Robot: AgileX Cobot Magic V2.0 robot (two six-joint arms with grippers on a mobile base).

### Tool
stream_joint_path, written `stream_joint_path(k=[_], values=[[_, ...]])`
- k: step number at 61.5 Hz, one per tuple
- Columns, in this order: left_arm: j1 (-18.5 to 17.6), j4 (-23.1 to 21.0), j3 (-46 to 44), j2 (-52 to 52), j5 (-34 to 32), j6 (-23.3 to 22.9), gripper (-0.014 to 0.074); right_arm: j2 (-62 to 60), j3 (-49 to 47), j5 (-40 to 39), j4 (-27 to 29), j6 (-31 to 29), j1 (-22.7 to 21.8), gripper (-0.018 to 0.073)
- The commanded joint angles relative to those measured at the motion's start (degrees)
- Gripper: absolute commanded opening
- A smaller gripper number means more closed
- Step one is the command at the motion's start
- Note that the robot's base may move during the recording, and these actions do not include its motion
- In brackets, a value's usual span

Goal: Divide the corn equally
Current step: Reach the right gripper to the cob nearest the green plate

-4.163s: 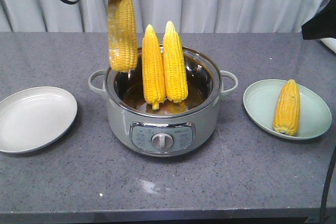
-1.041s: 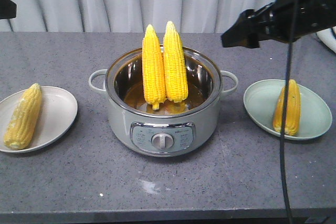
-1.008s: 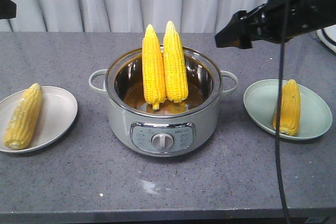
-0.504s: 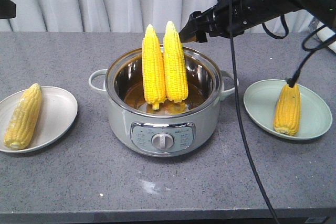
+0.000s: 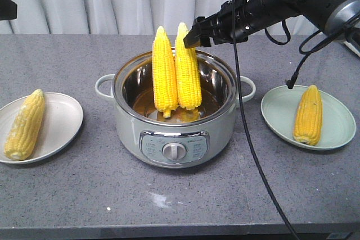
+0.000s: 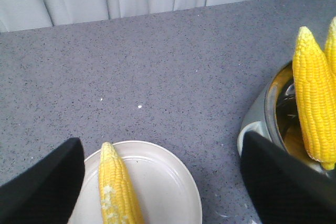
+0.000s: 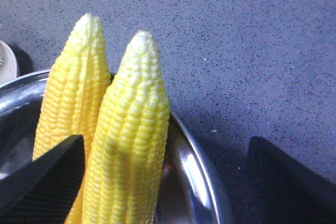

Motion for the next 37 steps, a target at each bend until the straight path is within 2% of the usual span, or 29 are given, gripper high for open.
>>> stream_joint_path(k=[1, 12, 22, 37], values=[[0.04, -1.24, -1.47, -1.67, -3.85, 0.05, 0.0575, -3.07, -2.05, -4.63, 2.17, -0.88, 0.58, 0.0594], [0.04, -1.24, -1.47, -1.67, -3.85, 0.05, 0.0575, -2.60, -2.05, -7.86, 1.75, -2.13, 3.15, 0.0594], [0.04, -1.24, -1.47, -1.67, -3.54, 0.05, 0.0575, -2.27, -2.05, -10.94, 1.60, -2.13, 3.56, 0.0594], [0.04, -1.24, -1.47, -1.67, -3.21, 0.10, 0.0575, -0.59, -2.05, -11.36, 1.64, -2.06, 3.56, 0.0593]])
